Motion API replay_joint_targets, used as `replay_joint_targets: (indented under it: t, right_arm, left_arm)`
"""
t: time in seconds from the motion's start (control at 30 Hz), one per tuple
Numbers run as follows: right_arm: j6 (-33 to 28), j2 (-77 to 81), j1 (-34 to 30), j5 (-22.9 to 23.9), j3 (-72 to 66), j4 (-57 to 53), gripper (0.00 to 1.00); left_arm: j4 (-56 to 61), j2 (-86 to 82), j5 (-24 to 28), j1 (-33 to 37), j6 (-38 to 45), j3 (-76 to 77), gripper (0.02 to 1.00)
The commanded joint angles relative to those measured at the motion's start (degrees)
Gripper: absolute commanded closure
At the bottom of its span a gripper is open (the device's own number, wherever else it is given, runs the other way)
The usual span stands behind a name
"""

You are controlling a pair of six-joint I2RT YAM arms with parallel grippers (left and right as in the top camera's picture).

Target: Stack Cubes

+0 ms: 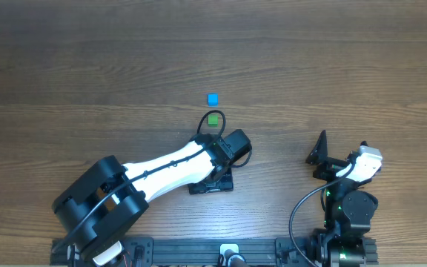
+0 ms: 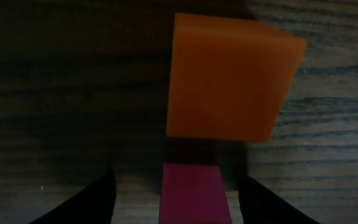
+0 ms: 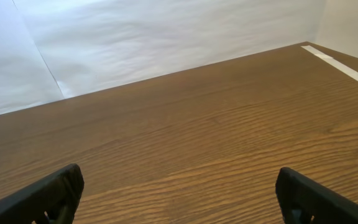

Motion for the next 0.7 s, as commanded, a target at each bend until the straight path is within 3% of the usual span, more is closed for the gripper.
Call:
replay_joint_targets:
  t: [0.03, 0.4, 0.7]
  right_arm:
    - [-0.3, -0.1, 0.2, 1.0, 0.3, -1.2, 0.007]
    - [-0.3, -0.1, 0.2, 1.0, 0.3, -1.2, 0.007]
    - [-0.3, -0.1, 0.2, 1.0, 0.3, -1.2, 0.007]
  left_arm:
    - [0.1, 0.7, -0.7, -0.5, 0.9, 1.2, 0.397]
    - [0.1, 0.7, -0.7, -0.6, 0.9, 1.2, 0.573]
    - [0.1, 0.7, -0.7, -0.6, 0.9, 1.2, 0.647]
